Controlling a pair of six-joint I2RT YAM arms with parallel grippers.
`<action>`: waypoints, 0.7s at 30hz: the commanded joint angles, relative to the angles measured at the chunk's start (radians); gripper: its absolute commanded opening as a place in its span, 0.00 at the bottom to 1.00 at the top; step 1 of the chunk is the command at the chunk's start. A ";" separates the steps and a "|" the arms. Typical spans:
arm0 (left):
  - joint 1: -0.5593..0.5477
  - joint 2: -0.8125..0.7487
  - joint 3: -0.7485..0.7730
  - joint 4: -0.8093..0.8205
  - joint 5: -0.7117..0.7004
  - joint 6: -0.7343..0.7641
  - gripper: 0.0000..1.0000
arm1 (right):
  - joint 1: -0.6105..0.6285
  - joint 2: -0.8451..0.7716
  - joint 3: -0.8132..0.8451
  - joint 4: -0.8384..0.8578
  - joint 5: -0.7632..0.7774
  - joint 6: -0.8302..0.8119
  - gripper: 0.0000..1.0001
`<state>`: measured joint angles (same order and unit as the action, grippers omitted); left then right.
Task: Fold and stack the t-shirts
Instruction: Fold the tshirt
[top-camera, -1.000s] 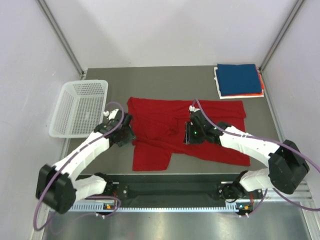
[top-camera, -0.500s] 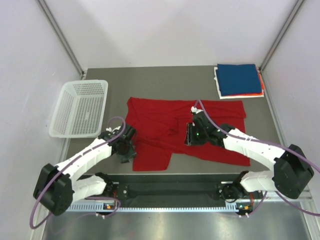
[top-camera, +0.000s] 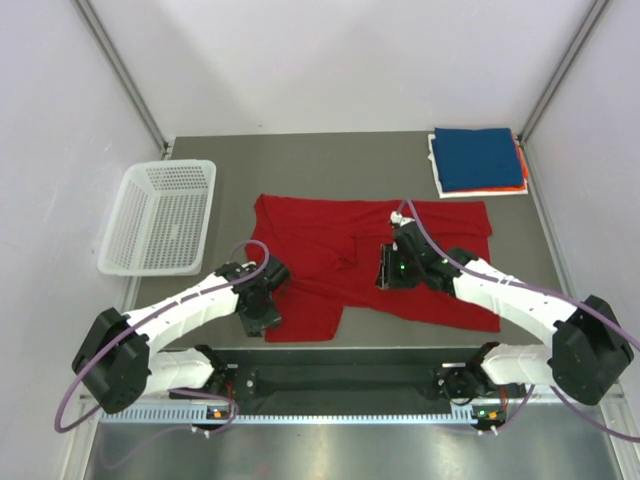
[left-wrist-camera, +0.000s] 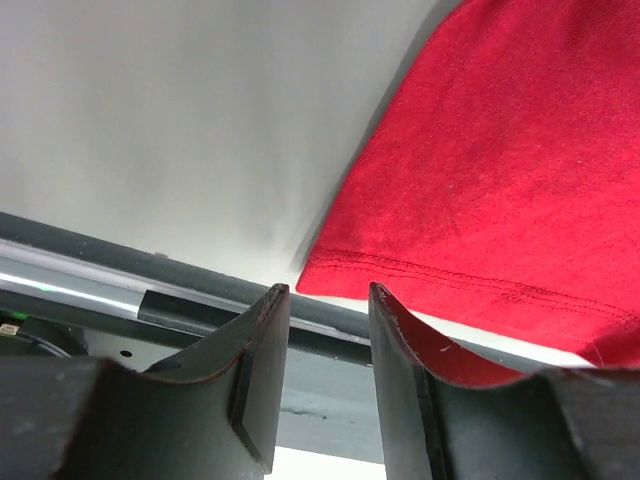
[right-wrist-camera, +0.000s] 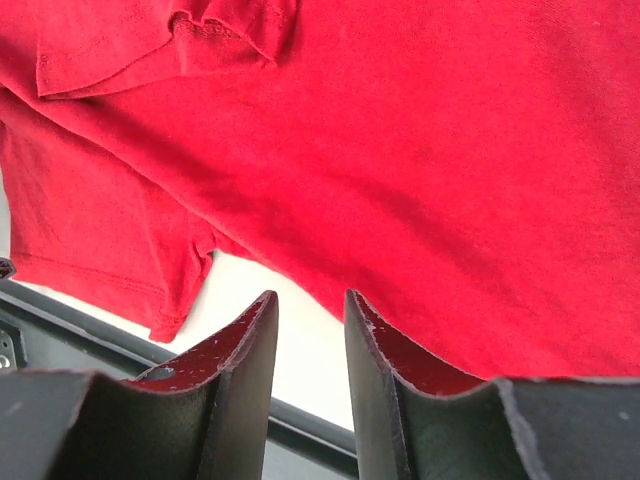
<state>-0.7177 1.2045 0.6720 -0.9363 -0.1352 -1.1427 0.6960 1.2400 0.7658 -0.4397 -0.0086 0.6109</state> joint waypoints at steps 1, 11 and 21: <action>-0.014 -0.031 0.008 -0.043 0.001 -0.048 0.43 | -0.018 -0.031 0.003 0.016 -0.022 -0.023 0.34; -0.017 -0.037 -0.129 0.155 0.045 -0.086 0.43 | -0.046 -0.014 -0.013 0.030 -0.056 -0.013 0.34; -0.017 -0.085 -0.091 0.145 -0.047 -0.078 0.00 | -0.065 -0.114 -0.028 -0.161 0.091 0.136 0.37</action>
<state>-0.7338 1.1461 0.5480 -0.8024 -0.1215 -1.2297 0.6559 1.1763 0.7242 -0.4980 -0.0071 0.6594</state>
